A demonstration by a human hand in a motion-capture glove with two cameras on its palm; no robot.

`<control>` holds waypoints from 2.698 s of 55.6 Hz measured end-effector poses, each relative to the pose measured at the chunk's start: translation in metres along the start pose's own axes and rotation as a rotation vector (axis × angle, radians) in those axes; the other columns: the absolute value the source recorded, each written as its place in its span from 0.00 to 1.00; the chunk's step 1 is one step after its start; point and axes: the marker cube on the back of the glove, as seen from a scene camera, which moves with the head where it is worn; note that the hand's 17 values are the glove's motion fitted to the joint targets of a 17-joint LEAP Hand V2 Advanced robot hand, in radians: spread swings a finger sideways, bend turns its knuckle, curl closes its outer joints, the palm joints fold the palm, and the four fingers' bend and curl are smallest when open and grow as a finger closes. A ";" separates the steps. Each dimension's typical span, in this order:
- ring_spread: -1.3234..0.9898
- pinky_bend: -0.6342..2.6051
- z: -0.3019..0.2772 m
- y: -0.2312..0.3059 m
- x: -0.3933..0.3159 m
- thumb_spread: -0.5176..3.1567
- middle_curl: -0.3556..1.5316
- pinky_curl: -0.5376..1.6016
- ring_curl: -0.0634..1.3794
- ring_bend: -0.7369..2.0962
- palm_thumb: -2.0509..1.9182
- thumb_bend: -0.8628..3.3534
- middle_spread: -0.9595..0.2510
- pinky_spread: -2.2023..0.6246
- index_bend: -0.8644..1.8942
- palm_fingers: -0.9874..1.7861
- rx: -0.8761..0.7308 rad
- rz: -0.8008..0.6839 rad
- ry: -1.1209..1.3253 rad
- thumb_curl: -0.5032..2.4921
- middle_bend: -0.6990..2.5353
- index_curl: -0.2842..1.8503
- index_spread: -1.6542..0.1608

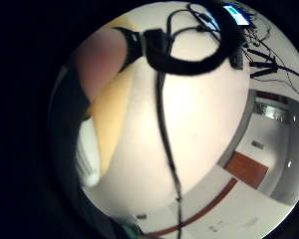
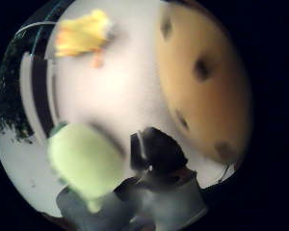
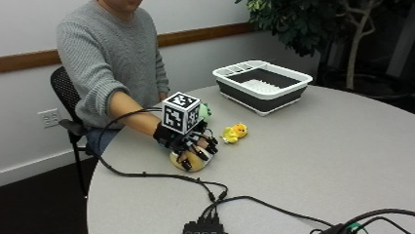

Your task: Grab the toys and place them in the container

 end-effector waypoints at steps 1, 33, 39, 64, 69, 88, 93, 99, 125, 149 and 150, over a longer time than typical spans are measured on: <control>0.51 0.50 0.000 0.000 0.000 0.50 0.29 0.44 0.19 0.34 0.52 0.20 0.65 0.79 0.35 0.32 0.008 -0.002 -0.003 0.26 0.25 0.28 0.72; 0.36 0.47 -0.145 -0.009 0.012 0.43 0.45 0.43 0.37 0.58 0.67 0.25 0.56 0.66 0.47 0.72 0.372 -0.029 -0.081 0.37 0.46 0.35 0.67; 0.34 0.47 -0.193 -0.004 0.005 0.39 0.49 0.44 0.40 0.59 0.67 0.24 0.56 0.65 0.51 0.71 0.424 -0.053 -0.105 0.40 0.48 0.39 0.66; 0.31 0.52 -0.233 -0.035 -0.384 0.31 0.59 0.48 0.50 0.63 0.67 0.23 0.58 0.64 0.54 0.62 0.346 -0.633 -0.118 0.47 0.51 0.53 0.64; 0.31 0.53 -0.231 -0.036 -0.407 0.31 0.61 0.49 0.51 0.63 0.67 0.23 0.58 0.64 0.54 0.61 0.336 -0.657 -0.114 0.48 0.51 0.55 0.64; 0.42 0.59 -0.186 -0.036 -0.398 0.40 0.50 0.50 0.45 0.46 0.52 0.18 0.63 0.73 0.34 0.17 0.054 -0.675 -0.108 0.41 0.32 0.47 0.68; 0.47 0.53 -0.186 -0.032 -0.390 0.42 0.46 0.47 0.38 0.37 0.49 0.18 0.66 0.76 0.34 0.19 0.082 -0.668 -0.128 0.37 0.27 0.42 0.70; 0.50 0.50 -0.191 -0.025 -0.373 0.44 0.42 0.44 0.34 0.33 0.50 0.19 0.67 0.78 0.34 0.24 0.109 -0.670 -0.124 0.34 0.25 0.38 0.71; 0.50 0.45 -0.199 -0.050 -0.168 0.50 0.38 0.41 0.34 0.36 0.51 0.20 0.64 0.80 0.36 0.35 0.144 -0.307 -0.044 0.28 0.28 0.30 0.72; 0.47 0.43 -0.103 -0.081 -0.136 0.52 0.40 0.40 0.35 0.40 0.53 0.20 0.59 0.79 0.37 0.39 -0.050 -0.145 0.031 0.28 0.32 0.28 0.71; 0.46 0.43 -0.096 -0.081 -0.136 0.52 0.40 0.40 0.35 0.41 0.53 0.20 0.58 0.79 0.37 0.39 -0.064 -0.142 0.036 0.28 0.32 0.28 0.71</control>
